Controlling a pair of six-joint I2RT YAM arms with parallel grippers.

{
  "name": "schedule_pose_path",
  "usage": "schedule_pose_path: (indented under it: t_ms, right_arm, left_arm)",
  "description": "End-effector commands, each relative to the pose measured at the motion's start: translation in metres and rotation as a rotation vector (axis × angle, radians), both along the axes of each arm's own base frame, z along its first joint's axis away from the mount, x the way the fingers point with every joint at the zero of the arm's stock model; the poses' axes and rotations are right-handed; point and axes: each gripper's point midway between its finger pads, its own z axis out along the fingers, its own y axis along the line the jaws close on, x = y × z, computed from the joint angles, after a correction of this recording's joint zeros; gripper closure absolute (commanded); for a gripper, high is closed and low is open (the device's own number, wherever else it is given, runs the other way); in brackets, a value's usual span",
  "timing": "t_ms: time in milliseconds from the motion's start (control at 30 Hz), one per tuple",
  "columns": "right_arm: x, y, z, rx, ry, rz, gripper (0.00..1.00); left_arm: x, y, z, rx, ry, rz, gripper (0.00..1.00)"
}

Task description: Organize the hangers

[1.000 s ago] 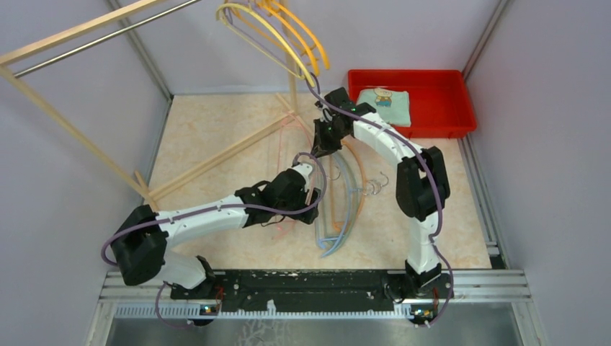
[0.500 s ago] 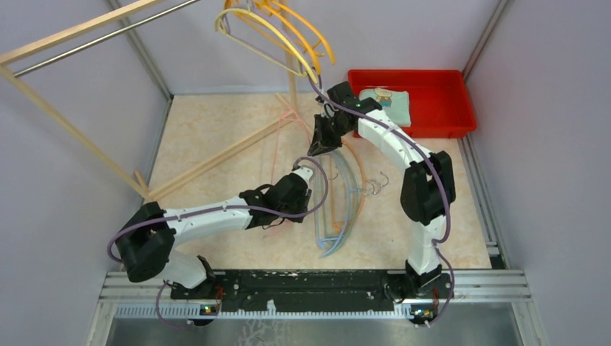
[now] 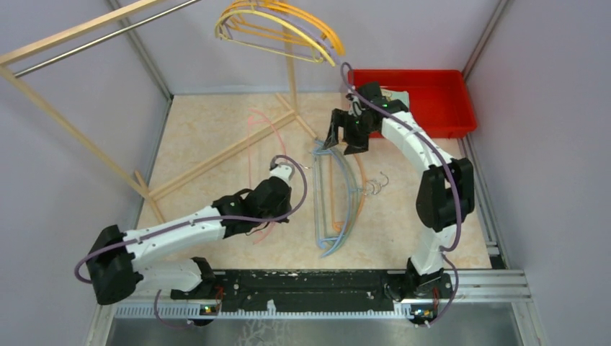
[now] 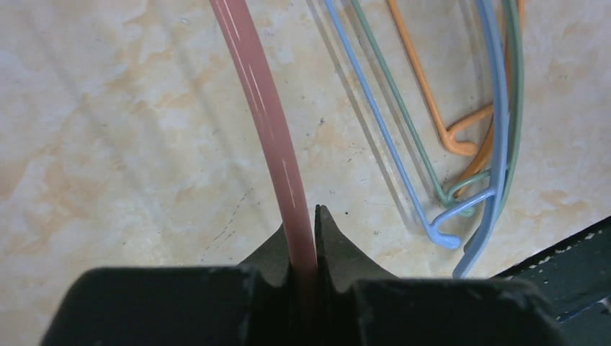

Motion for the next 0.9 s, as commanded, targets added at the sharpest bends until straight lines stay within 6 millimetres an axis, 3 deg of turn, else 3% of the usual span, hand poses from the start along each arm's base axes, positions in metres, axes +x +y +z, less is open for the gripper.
schedule_pose_path:
  t_ms: [0,67,133,333,400,500,633,767,867]
  right_arm:
    - [0.017,-0.063,0.006,-0.111,-0.111,-0.151,0.15]
    - [0.015,-0.083,-0.011,-0.176,-0.100,-0.173,0.10]
    - [0.007,-0.090,-0.029,-0.206,-0.064,-0.161,0.08]
    - [-0.013,-0.082,-0.058,-0.178,-0.015,-0.122,0.11]
    - [-0.012,-0.077,-0.060,-0.177,-0.020,-0.097,0.13]
    - [-0.008,-0.071,-0.066,-0.186,-0.018,-0.073,0.16]
    - [-0.003,-0.060,-0.069,-0.177,-0.010,-0.048,0.22]
    - [0.000,-0.048,-0.070,-0.181,-0.024,-0.017,0.23]
    - [0.002,-0.041,-0.077,-0.179,-0.010,0.000,0.24]
  left_arm:
    - [0.012,0.022,0.057,-0.077,-0.091,0.158,1.00]
    - [0.017,0.025,0.090,-0.146,-0.135,0.211,1.00]
    - [0.023,0.034,0.134,-0.267,-0.220,0.276,1.00]
    - [0.040,0.063,0.250,-0.515,-0.474,0.355,1.00]
    - [0.045,0.073,0.272,-0.528,-0.527,0.376,1.00]
    - [0.056,0.085,0.289,-0.513,-0.579,0.407,1.00]
    - [0.076,0.096,0.286,-0.536,-0.558,0.442,1.00]
    - [0.093,0.096,0.285,-0.562,-0.553,0.437,1.00]
    - [0.105,0.093,0.298,-0.581,-0.587,0.414,1.00]
